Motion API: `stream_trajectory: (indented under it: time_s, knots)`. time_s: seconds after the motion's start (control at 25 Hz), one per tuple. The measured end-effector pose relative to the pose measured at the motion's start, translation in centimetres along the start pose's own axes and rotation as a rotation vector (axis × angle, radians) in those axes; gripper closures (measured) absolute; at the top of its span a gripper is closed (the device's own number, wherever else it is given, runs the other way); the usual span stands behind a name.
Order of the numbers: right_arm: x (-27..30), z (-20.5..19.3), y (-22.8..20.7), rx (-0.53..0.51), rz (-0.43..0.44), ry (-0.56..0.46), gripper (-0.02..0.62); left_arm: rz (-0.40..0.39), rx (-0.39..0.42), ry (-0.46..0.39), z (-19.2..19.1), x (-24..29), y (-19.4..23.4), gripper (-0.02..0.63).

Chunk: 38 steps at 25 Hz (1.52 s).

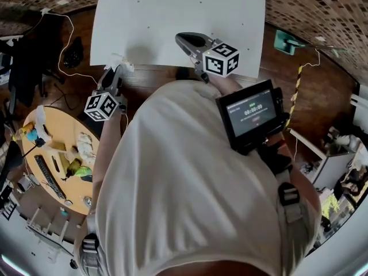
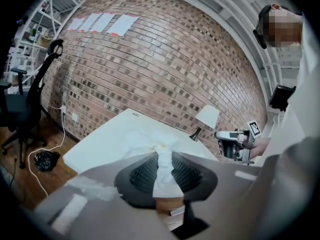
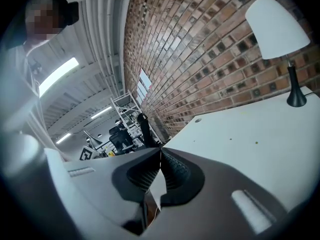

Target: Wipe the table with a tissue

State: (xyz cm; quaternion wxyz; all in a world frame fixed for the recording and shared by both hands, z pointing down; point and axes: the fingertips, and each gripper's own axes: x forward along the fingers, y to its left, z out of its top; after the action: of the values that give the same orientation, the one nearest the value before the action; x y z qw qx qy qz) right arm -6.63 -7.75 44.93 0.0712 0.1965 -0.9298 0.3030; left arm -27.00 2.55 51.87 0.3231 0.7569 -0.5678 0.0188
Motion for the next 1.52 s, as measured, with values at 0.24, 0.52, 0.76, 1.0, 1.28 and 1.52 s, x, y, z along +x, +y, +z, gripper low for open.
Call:
stream_trajectory:
  time_s: [0.24, 0.52, 0.76, 1.0, 1.28, 1.52]
  knots:
    - [-1.3, 0.9, -2.3, 0.036, -0.012, -0.045, 0.588, -0.006, 0.115, 0.093, 0.1, 3.0, -1.4, 0.522]
    - [-1.7, -0.1, -4.9, 0.113, -0.045, -0.053, 0.588, -0.044, 0.144, 0.192, -0.4, 6.1, -2.4, 0.522]
    - [-2.2, 0.4, -6.1, 0.124, -0.103, -0.049, 0.588, -0.118, 0.2, 0.28, -0.2, 9.7, -2.9, 0.522]
    - [-1.9, 0.6, -6.1, 0.148, -0.225, -0.079, 0.588, -0.271, 0.36, 0.446, -1.5, 13.5, -3.3, 0.522]
    - [-2.3, 1.1, -6.2, 0.16, -0.355, -0.109, 0.588, -0.508, 0.51, 0.595, -5.1, 16.6, -8.3, 0.522]
    - [-2.4, 0.3, -4.8, 0.161, -0.446, -0.129, 0.588, -0.492, 0.633, 0.605, -5.5, 18.6, -6.8, 0.525]
